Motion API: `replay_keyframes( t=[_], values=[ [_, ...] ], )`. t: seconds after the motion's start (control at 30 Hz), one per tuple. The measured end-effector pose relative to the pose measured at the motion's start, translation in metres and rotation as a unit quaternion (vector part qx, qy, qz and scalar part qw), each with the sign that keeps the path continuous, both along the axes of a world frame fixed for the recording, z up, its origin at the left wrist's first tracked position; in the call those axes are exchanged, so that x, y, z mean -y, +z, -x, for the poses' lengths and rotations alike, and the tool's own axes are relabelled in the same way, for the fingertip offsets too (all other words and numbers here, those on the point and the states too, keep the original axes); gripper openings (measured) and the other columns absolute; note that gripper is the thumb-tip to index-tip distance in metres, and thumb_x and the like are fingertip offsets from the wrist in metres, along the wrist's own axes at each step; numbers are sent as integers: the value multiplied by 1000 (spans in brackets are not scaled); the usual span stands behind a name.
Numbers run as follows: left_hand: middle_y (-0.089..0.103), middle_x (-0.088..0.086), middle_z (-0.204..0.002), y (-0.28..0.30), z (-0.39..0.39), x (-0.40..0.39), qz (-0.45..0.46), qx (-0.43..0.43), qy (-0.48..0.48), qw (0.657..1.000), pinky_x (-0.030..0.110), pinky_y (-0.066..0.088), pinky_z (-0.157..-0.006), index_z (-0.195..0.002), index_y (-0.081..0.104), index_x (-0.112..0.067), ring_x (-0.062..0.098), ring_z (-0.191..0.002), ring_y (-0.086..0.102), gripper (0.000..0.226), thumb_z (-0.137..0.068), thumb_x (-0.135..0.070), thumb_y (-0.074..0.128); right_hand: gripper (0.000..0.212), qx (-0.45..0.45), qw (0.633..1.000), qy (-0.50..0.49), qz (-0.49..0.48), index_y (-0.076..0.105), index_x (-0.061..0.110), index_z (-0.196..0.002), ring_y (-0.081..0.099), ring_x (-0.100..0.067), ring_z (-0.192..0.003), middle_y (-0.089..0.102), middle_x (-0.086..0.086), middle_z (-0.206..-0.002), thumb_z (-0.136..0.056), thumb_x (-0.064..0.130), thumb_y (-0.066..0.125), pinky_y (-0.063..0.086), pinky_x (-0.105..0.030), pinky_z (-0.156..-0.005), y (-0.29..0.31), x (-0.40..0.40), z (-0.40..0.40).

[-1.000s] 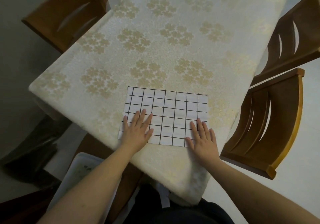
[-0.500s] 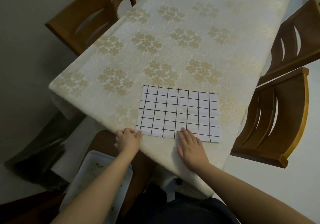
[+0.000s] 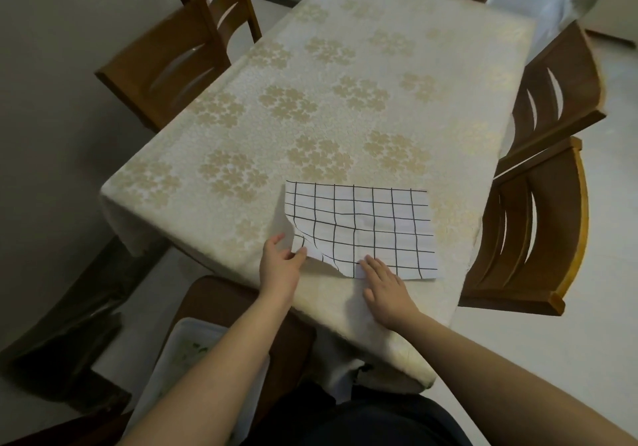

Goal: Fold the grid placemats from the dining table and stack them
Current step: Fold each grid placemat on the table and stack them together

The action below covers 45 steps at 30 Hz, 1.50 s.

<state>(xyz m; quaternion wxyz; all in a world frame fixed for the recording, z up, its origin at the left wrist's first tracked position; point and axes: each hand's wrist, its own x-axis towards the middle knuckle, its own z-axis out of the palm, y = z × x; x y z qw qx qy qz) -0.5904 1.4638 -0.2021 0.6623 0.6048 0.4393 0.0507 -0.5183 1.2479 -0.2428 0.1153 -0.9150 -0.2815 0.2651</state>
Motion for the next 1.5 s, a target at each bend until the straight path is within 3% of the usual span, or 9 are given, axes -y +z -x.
replay_keyframes(
  t=[0.23, 0.5, 0.63, 0.77, 1.03, 1.13, 1.23, 1.4, 1.5],
  values=[
    [72, -2, -85, 34, -26, 33, -43, 108, -119, 986, 25, 52, -76, -90, 70, -21, 9, -81, 66, 1, -90, -21, 69, 55, -101, 984, -86, -120, 23, 15, -153, 16, -16, -148, 22, -4, -160, -99, 11, 36, 6, -22, -115, 8, 7, -11],
    [53, -13, -140, 33, -63, 90, -130, 94, -257, 953, 34, 47, -101, -78, 64, -33, 13, -120, 56, 14, -89, -41, 66, 38, -231, 882, -302, -279, 48, 24, -136, 50, -14, -125, 59, 3, -131, -103, 23, 30, 34, -29, -105, 32, 35, -46],
    [46, -15, -146, 25, -82, 119, -117, 78, -275, 951, 48, 48, -101, -84, 63, -28, 17, -125, 54, 8, -87, -34, 66, 34, -261, 815, -388, -342, 61, 29, -109, 63, -17, -108, 69, 2, -111, -103, 36, 28, 44, -37, -101, 46, 48, -81],
    [47, -11, -147, 17, -102, 143, -159, 54, -309, 936, 40, 41, -108, -84, 60, -33, 12, -131, 47, 7, -89, -32, 65, 46, -247, 801, -415, -355, 59, 21, -119, 64, -19, -103, 67, -4, -113, -104, 42, 21, 47, -38, -97, 53, 66, -116],
    [42, -7, -150, -16, -107, 139, -235, 15, -354, 905, 25, 31, -111, -139, 48, -25, 9, -139, 35, 41, -100, -39, 47, 53, -104, 878, -370, -287, 27, 18, -152, 28, -19, -144, 31, -1, -157, -105, 41, 23, 20, -32, -115, 43, 82, -146],
    [30, 0, -158, -44, -103, 114, -390, -40, -405, 826, 37, 24, -118, -148, 39, -19, 16, -146, 25, 64, -95, -55, 31, 52, -19, 940, -252, -230, 28, 14, -151, 31, -23, -142, 35, -5, -154, -104, 35, 31, 22, -31, -112, 36, 74, -142],
    [23, 0, -161, -65, -100, 99, -499, -99, -457, 730, 45, 23, -117, -151, 33, -22, 20, -148, 20, 75, -88, -63, 24, 59, 61, 993, -62, -82, 9, 18, -155, 7, -23, -150, 11, -4, -163, -103, 42, 22, 5, -41, -121, 11, 67, -130],
    [13, 1, -163, -89, -98, 102, -564, -120, -448, 683, 45, 9, -116, -154, 8, -32, 19, -149, 7, 67, -95, -61, 22, 64, 73, 987, 140, -15, 29, 15, -152, 26, -30, -146, 25, -7, -159, -103, 52, 12, 10, -47, -116, -20, 66, -124],
    [2, 3, -164, -91, -97, 106, -566, -136, -447, 679, 46, 4, -118, -155, 6, -32, 21, -151, 0, 68, -96, -61, 23, 65, 76, 985, 151, 21, 14, 22, -155, 8, -26, -150, 7, -3, -163, -101, 57, 14, 0, -46, -118, -27, 72, -133]
  ],
)
